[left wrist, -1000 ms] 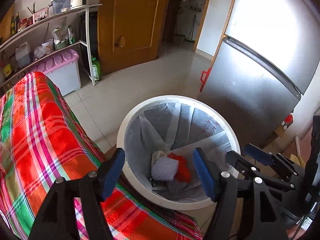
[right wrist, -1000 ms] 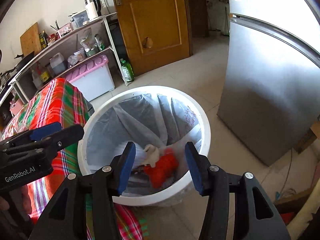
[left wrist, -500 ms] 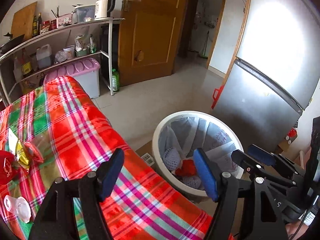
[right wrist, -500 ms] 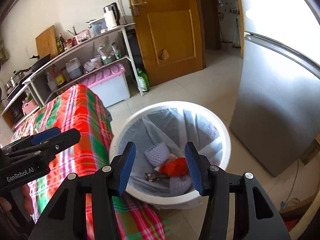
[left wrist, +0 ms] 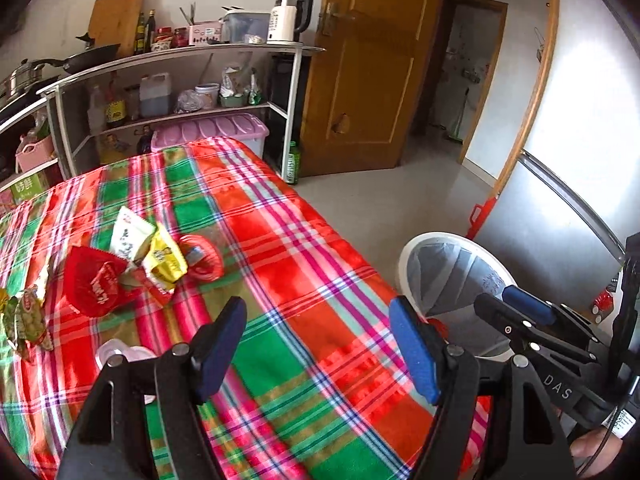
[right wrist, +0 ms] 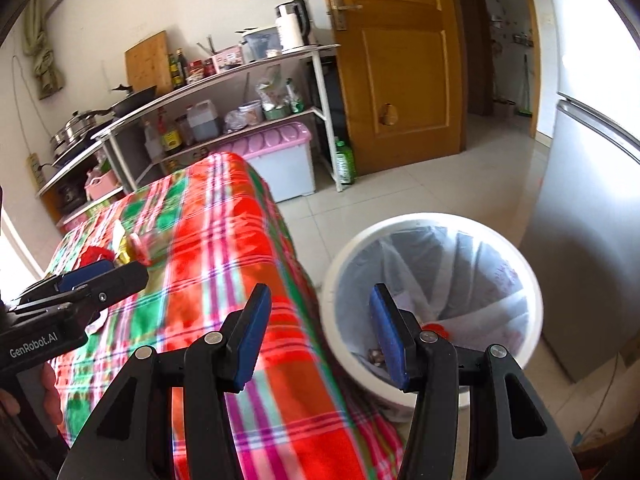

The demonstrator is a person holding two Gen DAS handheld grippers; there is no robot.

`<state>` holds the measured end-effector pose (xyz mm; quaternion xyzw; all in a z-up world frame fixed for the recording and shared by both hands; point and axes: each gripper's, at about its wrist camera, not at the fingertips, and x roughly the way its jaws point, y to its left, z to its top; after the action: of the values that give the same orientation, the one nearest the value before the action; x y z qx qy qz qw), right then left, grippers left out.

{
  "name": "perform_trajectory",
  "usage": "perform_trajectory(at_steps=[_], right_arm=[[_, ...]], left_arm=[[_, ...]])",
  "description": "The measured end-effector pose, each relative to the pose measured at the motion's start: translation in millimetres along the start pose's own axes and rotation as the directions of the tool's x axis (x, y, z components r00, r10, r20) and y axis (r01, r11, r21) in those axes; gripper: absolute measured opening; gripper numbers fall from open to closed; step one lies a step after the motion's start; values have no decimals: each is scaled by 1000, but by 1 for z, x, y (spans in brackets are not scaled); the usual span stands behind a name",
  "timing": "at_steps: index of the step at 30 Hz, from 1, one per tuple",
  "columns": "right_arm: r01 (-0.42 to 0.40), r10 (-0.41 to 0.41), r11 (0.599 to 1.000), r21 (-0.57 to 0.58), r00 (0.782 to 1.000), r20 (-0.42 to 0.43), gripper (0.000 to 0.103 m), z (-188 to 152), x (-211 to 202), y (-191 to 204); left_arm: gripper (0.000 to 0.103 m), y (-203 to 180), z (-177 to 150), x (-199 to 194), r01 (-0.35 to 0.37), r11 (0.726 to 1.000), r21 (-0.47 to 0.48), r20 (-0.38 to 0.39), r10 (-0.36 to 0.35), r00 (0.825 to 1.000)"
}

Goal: Collect trash
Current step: 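Move both tools back over the table toward the remaining wrappers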

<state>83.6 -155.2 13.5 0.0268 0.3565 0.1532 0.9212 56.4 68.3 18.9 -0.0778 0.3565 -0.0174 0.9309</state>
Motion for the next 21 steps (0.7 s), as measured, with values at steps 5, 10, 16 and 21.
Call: perform_trajectory(at_steps=[5, 10, 16, 21], right_arm=[[-63, 62, 996, -58, 998, -18, 52, -1, 10, 33], [-132, 127, 985, -108, 991, -49, 52, -4, 20, 67], [-209, 200, 964, -163, 977, -71, 52, -7, 28, 106], [-271, 256, 945, -180, 961, -106, 52, -10, 36, 133]], left_arm=[[76, 37, -9, -17, -57, 996, -64, 19, 58, 998], [77, 70, -17, -33, -110, 987, -113, 34, 115, 993], [78, 107, -29, -50, -172, 972, -157, 35, 180, 983], [80, 135, -38, -58, -226, 953, -201, 24, 235, 972]])
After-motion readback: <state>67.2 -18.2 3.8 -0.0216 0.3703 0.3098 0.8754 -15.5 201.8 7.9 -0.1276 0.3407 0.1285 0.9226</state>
